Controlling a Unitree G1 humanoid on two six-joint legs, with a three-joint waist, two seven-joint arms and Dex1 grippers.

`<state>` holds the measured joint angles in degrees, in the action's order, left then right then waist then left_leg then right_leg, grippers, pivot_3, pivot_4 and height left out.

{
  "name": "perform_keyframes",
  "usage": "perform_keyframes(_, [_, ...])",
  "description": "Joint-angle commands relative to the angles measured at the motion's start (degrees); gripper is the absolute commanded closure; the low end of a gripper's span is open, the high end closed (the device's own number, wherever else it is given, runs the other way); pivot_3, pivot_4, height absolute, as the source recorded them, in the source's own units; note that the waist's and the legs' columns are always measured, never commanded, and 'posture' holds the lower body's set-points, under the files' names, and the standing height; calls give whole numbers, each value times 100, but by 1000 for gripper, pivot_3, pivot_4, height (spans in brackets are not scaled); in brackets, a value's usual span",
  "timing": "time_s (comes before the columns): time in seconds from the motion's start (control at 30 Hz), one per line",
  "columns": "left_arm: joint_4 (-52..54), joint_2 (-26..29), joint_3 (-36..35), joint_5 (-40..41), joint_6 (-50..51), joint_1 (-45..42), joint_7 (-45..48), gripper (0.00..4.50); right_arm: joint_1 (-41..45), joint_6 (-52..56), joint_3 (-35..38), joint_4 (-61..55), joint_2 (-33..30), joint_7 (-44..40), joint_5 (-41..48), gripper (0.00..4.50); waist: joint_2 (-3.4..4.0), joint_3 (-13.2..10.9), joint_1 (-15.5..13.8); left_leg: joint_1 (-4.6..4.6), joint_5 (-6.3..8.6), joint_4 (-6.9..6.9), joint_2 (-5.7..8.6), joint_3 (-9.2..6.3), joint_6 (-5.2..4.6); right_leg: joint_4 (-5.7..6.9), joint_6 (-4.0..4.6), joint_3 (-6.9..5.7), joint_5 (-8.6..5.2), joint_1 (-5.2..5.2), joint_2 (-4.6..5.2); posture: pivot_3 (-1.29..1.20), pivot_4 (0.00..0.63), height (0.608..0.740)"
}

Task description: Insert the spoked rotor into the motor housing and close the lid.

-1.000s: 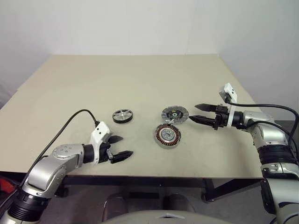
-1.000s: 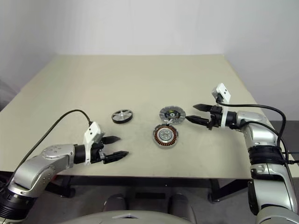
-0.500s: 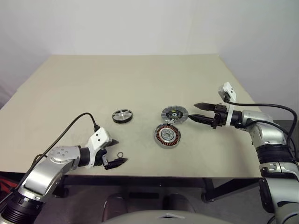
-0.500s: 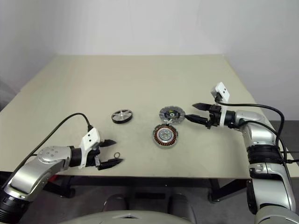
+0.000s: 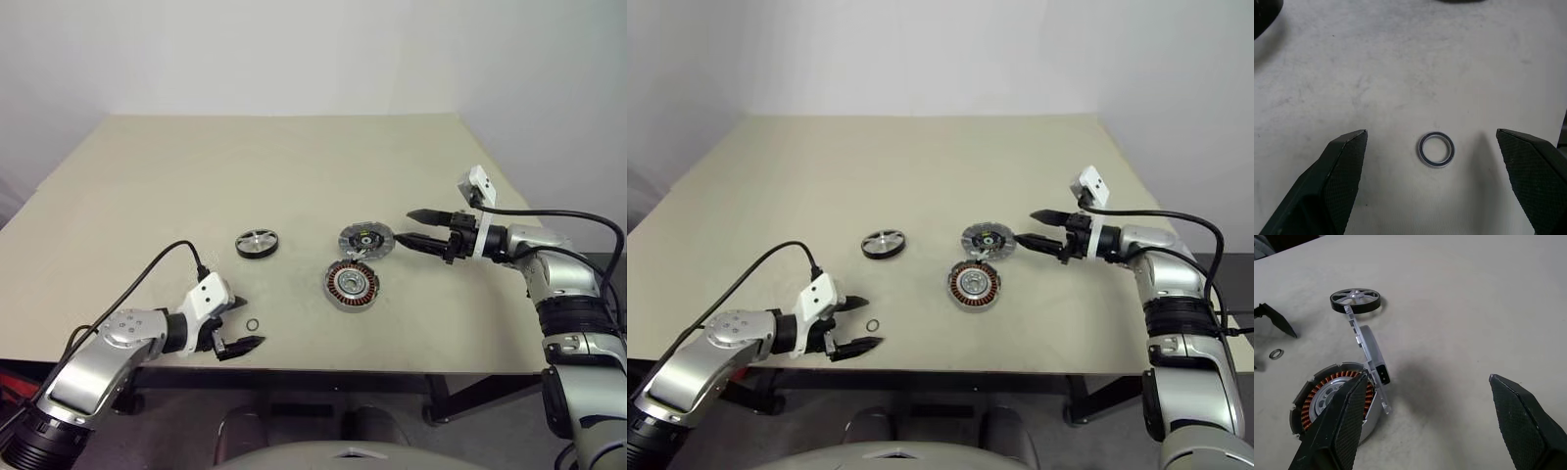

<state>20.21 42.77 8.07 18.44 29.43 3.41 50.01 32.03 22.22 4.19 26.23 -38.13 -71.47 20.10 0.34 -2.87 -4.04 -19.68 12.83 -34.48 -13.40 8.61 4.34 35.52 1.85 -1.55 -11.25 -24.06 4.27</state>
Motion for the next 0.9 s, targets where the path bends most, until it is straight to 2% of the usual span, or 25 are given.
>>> perform_keyframes(0.03, [135, 72, 55, -138, -156, 31, 66, 12, 214, -107, 47, -45, -87, -43, 13, 0, 0, 0, 0, 0, 0, 0, 0, 0, 0, 0, 0, 0, 0, 0, 0, 0, 0, 740])
perform_keyframes(0.47, [-3, 166, 54, -402, -478, 302, 62, 12, 247, -86, 35, -72, -67, -11, 3, 0, 5, 3, 7, 2, 0, 0, -1, 1, 0, 0, 0, 0, 0, 0, 0, 0, 0, 740])
perform_keyframes(0.9, [-520, -497, -90, -500, -1391, 519, -252, 12, 530, -56, -32, 100, -102, -79, -61, 0, 24, 16, -20, 14, -9, -2, 2, 1, 6, 8, -18, 3, -11, 14, 2, 0, 0, 740])
